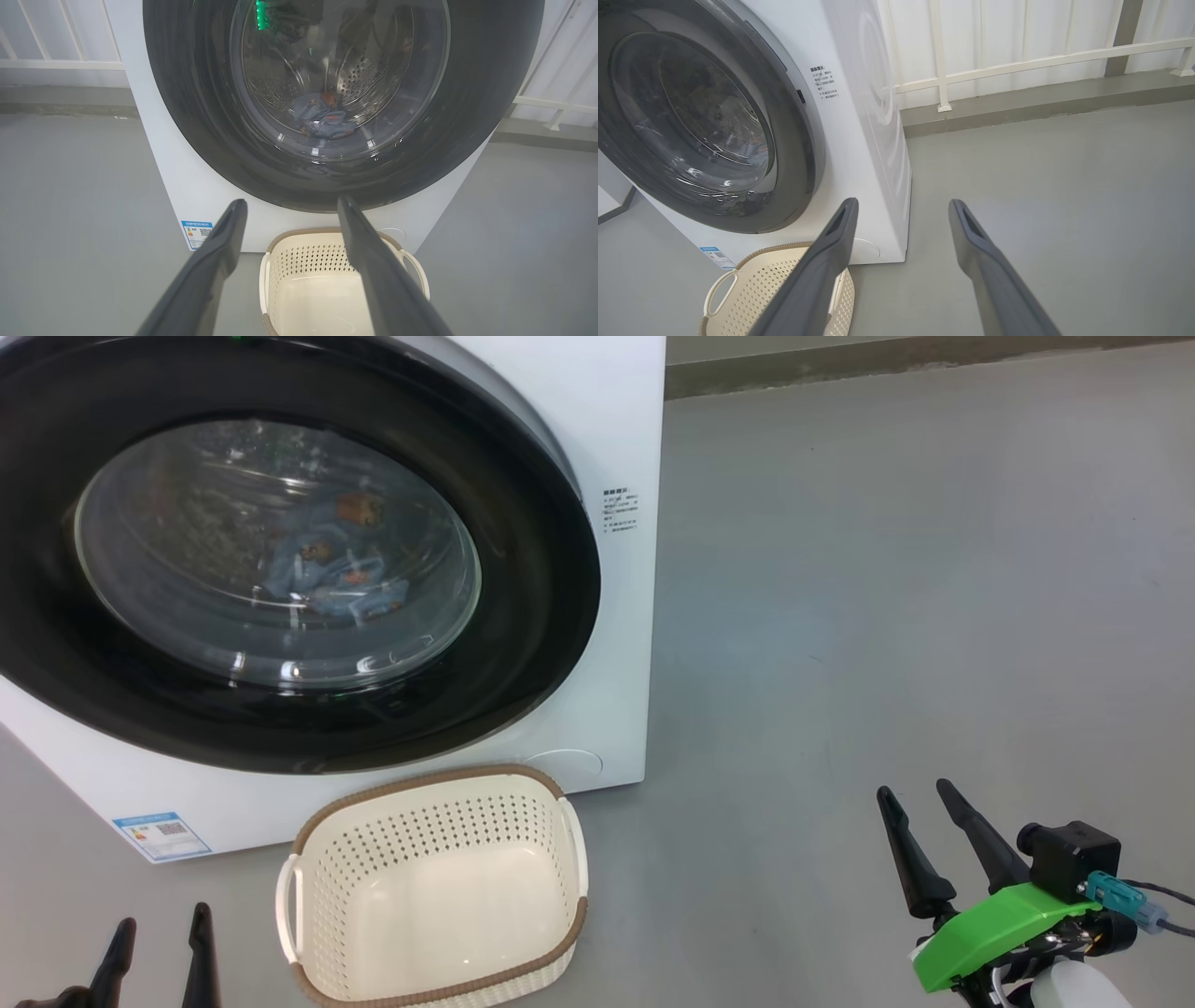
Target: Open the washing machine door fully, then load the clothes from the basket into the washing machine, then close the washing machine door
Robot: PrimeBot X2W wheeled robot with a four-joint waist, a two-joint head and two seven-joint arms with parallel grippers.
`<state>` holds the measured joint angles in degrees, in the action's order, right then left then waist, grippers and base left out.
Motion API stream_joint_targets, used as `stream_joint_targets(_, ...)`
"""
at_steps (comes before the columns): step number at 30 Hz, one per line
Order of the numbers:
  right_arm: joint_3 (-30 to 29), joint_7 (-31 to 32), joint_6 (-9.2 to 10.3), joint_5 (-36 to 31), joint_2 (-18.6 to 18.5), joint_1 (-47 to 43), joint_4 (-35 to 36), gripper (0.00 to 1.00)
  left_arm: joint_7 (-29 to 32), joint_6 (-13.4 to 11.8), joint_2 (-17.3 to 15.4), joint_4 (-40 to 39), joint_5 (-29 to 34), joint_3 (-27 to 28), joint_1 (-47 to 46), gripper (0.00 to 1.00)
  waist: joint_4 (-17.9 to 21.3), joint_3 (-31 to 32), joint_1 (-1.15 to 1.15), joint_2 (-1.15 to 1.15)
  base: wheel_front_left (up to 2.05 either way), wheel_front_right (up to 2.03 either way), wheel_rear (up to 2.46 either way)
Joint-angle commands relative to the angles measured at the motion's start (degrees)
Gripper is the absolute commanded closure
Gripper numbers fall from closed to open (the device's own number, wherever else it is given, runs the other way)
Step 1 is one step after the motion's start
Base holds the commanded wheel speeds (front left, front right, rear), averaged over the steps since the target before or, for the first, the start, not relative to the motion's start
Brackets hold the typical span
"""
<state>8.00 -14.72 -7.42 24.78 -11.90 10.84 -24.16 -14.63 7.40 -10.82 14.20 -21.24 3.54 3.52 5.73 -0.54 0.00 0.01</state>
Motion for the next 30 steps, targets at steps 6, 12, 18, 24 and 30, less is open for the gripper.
stream_joint_targets(6,0.99,-0.28,-0.07,-0.62,-0.20,0.27,1.48,0.00,-0.37,0.09,-0.78,-1.81,1.24,2.21,-1.01,0.00,-0.16,0.02,0.00,-0.01,0.00,0.00,0.00)
stream_joint_targets(12,1.00,-0.28,-0.07,-0.65,-0.25,0.15,1.61,0.00,-0.37,0.09,-0.63,-1.95,1.75,2.39,-0.83,0.00,-0.20,0.08,0.00,-0.01,0.00,0.00,0.00)
stream_joint_targets(18,0.97,-0.28,-0.07,-0.71,-0.25,0.21,1.69,0.00,-0.37,0.09,-0.39,-1.94,2.58,2.98,-0.97,0.00,-0.21,-0.10,0.00,-0.01,0.00,0.00,0.00)
stream_joint_targets(24,0.78,-0.28,-0.07,-0.78,-0.28,0.24,1.77,0.00,-0.37,0.09,-0.32,-1.69,2.75,2.83,-0.99,0.00,-0.23,-0.18,0.00,-0.01,0.00,0.00,0.00)
stream_joint_targets(30,0.52,-0.28,-0.07,-0.83,-0.28,0.17,1.79,0.00,-0.37,0.09,-0.10,-1.21,3.14,2.82,-1.20,0.00,-0.73,-0.24,0.00,-0.01,0.00,0.00,0.00)
